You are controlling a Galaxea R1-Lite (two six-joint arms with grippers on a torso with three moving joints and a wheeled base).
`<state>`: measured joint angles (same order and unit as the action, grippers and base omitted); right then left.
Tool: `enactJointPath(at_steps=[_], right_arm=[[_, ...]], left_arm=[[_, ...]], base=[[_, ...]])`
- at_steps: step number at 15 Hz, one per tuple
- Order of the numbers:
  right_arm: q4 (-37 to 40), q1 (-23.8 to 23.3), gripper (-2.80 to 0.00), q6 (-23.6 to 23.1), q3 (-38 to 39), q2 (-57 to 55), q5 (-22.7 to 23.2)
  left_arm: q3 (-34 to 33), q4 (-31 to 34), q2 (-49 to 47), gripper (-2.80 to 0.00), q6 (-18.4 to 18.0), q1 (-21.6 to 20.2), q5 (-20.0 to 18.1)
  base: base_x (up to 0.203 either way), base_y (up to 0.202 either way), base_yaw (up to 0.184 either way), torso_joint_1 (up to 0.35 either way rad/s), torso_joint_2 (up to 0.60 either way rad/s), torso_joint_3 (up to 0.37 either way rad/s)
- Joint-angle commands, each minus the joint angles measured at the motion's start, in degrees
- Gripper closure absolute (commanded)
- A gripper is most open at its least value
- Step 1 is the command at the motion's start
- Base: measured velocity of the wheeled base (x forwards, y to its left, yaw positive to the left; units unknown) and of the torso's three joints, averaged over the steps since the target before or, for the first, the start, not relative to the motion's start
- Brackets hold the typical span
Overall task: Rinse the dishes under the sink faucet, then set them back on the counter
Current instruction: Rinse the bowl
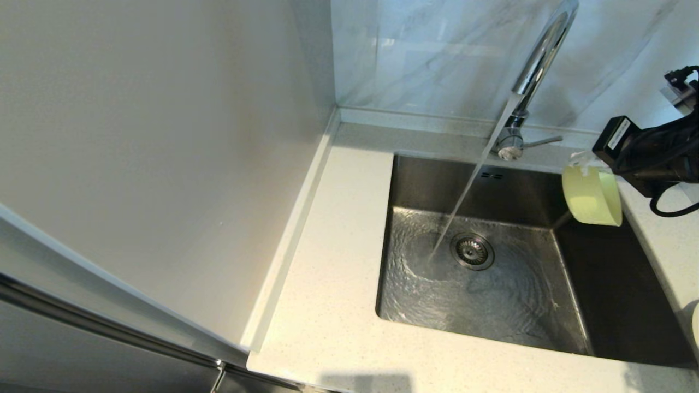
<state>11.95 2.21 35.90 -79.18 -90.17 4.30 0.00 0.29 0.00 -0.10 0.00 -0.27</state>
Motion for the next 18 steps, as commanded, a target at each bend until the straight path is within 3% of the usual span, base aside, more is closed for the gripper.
enactJointPath(at_steps=[1,6,12,18], right_arm=[[-3.8,2.5,0.0,2.2,3.2,2.2,1.2],[-18.3,9.9,0.0,6.6,8.8,0.2,1.4],[-24.6,10.2,0.0,12.7,8.6,-1.1,2.1],[-25.7,12.9,0.0,13.0,7.2,-3.1,3.1]], left_arm=[[0.0,0.0,0.0,0.0,0.0,0.0,0.0],[0.0,0.0,0.0,0.0,0.0,0.0,0.0],[0.0,0.0,0.0,0.0,0.0,0.0,0.0],[0.0,0.0,0.0,0.0,0.0,0.0,0.1]], base=[[0.0,0.0,0.0,0.0,0.0,0.0],[0.0,0.0,0.0,0.0,0.0,0.0],[0.0,0.0,0.0,0.0,0.0,0.0],[0.0,0.0,0.0,0.0,0.0,0.0]])
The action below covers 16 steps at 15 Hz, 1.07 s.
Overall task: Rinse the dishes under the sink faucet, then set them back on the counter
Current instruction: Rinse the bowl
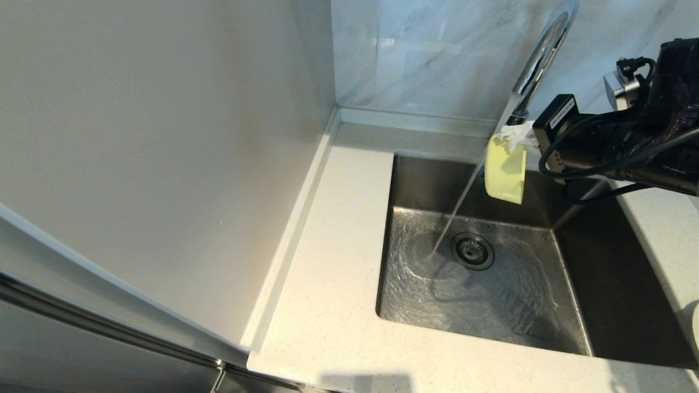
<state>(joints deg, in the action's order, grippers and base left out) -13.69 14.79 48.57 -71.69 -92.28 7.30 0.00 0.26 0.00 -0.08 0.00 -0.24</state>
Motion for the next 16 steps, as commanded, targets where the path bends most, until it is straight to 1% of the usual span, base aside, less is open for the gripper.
enactJointPath(at_steps=[1,6,9,13,16], right_arm=[[-0.1,1.2,0.0,0.3,-0.7,-1.4,0.0],[-0.2,5.5,0.0,-0.3,-0.8,-1.9,0.0],[-0.8,5.9,0.0,-1.6,-3.5,-5.5,-0.1],[-4.6,5.8,0.0,-4.8,-4.1,-10.2,-0.7],[-4.6,5.5,0.0,-6.2,-4.6,-10.0,-1.9]], left_arm=[[0.0,0.0,0.0,0.0,0.0,0.0,0.0],[0.0,0.0,0.0,0.0,0.0,0.0,0.0],[0.0,0.0,0.0,0.0,0.0,0.0,0.1],[0.0,0.0,0.0,0.0,0.0,0.0,0.0],[0.0,0.0,0.0,0.0,0.0,0.0,0.0]], base=[[0.0,0.0,0.0,0.0,0.0,0.0],[0.0,0.0,0.0,0.0,0.0,0.0],[0.0,0.0,0.0,0.0,0.0,0.0],[0.0,0.0,0.0,0.0,0.0,0.0],[0.0,0.0,0.0,0.0,0.0,0.0]])
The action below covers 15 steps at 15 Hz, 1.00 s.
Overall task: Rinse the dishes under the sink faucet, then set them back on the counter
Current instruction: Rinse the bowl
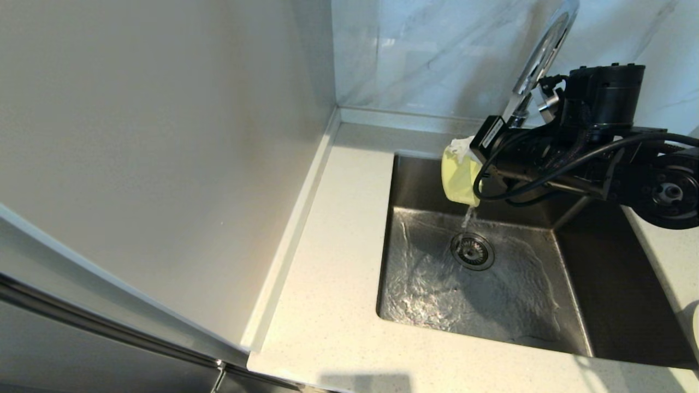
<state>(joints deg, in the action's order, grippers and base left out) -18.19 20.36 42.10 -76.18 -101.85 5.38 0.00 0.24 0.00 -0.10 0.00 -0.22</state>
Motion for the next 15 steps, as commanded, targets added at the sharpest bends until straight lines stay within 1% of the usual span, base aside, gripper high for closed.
enactJointPath(at_steps=[1,8,10,11,13,14,15], right_arm=[[0.0,-0.6,0.0,-0.3,-0.2,0.2,0.0],[2.5,-4.9,0.0,-1.1,1.7,7.0,0.1],[8.8,-6.1,0.0,-0.7,2.6,11.1,0.6],[10.3,-8.3,0.0,0.4,2.8,12.2,0.8],[10.7,-13.5,0.0,5.0,2.9,13.7,2.4],[10.7,-17.1,0.0,8.1,2.8,14.5,4.6],[10.5,-20.8,0.0,12.4,2.6,15.1,7.4]], left_arm=[[0.0,0.0,0.0,0.0,0.0,0.0,0.0],[0.0,0.0,0.0,0.0,0.0,0.0,0.0],[0.0,0.0,0.0,0.0,0.0,0.0,0.0],[0.0,0.0,0.0,0.0,0.0,0.0,0.0],[0.0,0.0,0.0,0.0,0.0,0.0,0.0],[0.0,0.0,0.0,0.0,0.0,0.0,0.0],[0.0,0.0,0.0,0.0,0.0,0.0,0.0]], base=[[0.0,0.0,0.0,0.0,0.0,0.0],[0.0,0.0,0.0,0.0,0.0,0.0],[0.0,0.0,0.0,0.0,0.0,0.0],[0.0,0.0,0.0,0.0,0.0,0.0],[0.0,0.0,0.0,0.0,0.0,0.0],[0.0,0.0,0.0,0.0,0.0,0.0],[0.0,0.0,0.0,0.0,0.0,0.0]])
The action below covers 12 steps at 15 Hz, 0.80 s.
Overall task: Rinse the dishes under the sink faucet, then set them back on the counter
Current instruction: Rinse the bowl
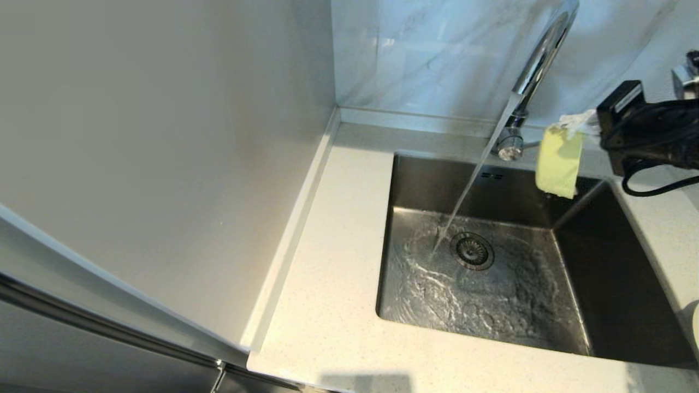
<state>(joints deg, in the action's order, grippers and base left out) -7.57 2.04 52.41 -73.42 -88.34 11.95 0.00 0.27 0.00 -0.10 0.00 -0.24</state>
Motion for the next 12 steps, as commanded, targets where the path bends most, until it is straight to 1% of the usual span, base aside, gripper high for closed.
enactJointPath(at_steps=[1,2,4,5,6,7,9,10,12], right_arm=[[-0.5,-6.3,0.0,8.0,-0.5,2.1,4.5],[-1.4,-10.6,0.0,15.2,-0.8,2.6,9.4],[-5.9,-18.8,0.0,30.6,-0.2,3.0,21.9],[-10.9,-21.6,0.0,38.2,1.1,3.1,27.2],[-19.0,-23.6,0.0,44.6,3.2,3.0,30.9],[-27.6,-25.1,0.0,50.7,5.8,2.7,34.0],[-43.4,-27.6,0.0,65.8,10.3,0.1,39.4],[-51.6,-28.4,0.0,71.5,12.8,-2.4,41.1],[-66.9,-28.6,0.0,78.7,19.2,-6.5,43.1]], left_arm=[[0.0,0.0,0.0,0.0,0.0,0.0,0.0],[0.0,0.0,0.0,0.0,0.0,0.0,0.0],[0.0,0.0,0.0,0.0,0.0,0.0,0.0],[0.0,0.0,0.0,0.0,0.0,0.0,0.0],[0.0,0.0,0.0,0.0,0.0,0.0,0.0],[0.0,0.0,0.0,0.0,0.0,0.0,0.0],[0.0,0.0,0.0,0.0,0.0,0.0,0.1],[0.0,0.0,0.0,0.0,0.0,0.0,0.0],[0.0,0.0,0.0,0.0,0.0,0.0,0.0]], base=[[0.0,0.0,0.0,0.0,0.0,0.0],[0.0,0.0,0.0,0.0,0.0,0.0],[0.0,0.0,0.0,0.0,0.0,0.0],[0.0,0.0,0.0,0.0,0.0,0.0],[0.0,0.0,0.0,0.0,0.0,0.0],[0.0,0.0,0.0,0.0,0.0,0.0],[0.0,0.0,0.0,0.0,0.0,0.0],[0.0,0.0,0.0,0.0,0.0,0.0],[0.0,0.0,0.0,0.0,0.0,0.0]])
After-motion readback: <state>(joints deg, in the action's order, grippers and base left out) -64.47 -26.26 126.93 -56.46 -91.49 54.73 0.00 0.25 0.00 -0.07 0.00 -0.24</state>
